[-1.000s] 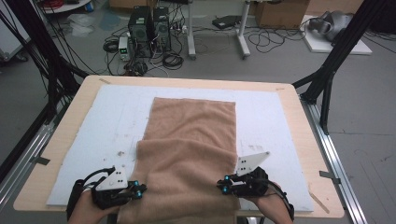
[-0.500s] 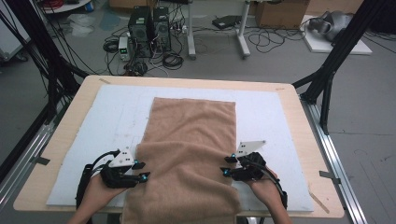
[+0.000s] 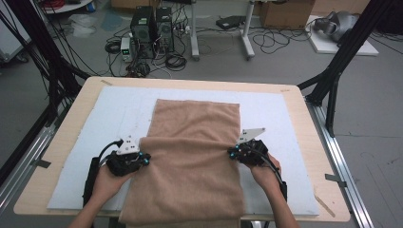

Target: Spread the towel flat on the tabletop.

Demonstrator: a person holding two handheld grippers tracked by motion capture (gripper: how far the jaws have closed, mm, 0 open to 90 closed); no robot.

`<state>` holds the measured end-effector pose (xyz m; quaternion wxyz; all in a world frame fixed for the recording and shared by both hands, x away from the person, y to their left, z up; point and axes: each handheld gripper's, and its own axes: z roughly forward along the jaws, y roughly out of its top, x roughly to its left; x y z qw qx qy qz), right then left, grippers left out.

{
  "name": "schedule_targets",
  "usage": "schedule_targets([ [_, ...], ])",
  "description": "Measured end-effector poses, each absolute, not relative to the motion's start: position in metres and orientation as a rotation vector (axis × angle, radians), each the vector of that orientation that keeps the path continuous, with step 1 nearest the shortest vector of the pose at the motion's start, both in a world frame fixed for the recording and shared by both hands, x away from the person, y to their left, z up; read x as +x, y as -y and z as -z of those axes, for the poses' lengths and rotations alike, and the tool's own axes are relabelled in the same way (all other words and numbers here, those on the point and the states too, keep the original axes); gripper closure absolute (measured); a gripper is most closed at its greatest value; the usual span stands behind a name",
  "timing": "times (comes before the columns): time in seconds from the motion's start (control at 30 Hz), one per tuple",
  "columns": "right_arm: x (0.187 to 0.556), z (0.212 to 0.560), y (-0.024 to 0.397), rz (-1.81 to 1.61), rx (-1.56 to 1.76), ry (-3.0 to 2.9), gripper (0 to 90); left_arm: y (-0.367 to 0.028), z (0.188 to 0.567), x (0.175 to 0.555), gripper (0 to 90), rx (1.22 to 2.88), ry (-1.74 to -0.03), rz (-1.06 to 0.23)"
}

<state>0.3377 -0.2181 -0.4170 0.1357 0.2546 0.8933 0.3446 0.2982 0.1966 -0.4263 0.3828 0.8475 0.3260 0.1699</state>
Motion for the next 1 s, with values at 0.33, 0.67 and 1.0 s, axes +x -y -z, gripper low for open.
schedule_targets([
  [0.33, 0.369, 0.413, 0.231, -1.078, 0.885, -2.496, 76.5, -0.188, 0.418, 0.343, 74.7, 2.087, -0.933, -0.464],
  [0.67, 0.315, 0.401, 0.227, -1.206, 0.711, -2.548, 56.6, -0.190, 0.414, 0.291, 54.7, 2.183, -0.708, -0.401],
  [1.0, 0.273, 0.391, 0.241, -1.234, 0.662, -2.463, 55.1, -0.202, 0.423, 0.269, 53.2, 2.176, -0.687, -0.342],
])
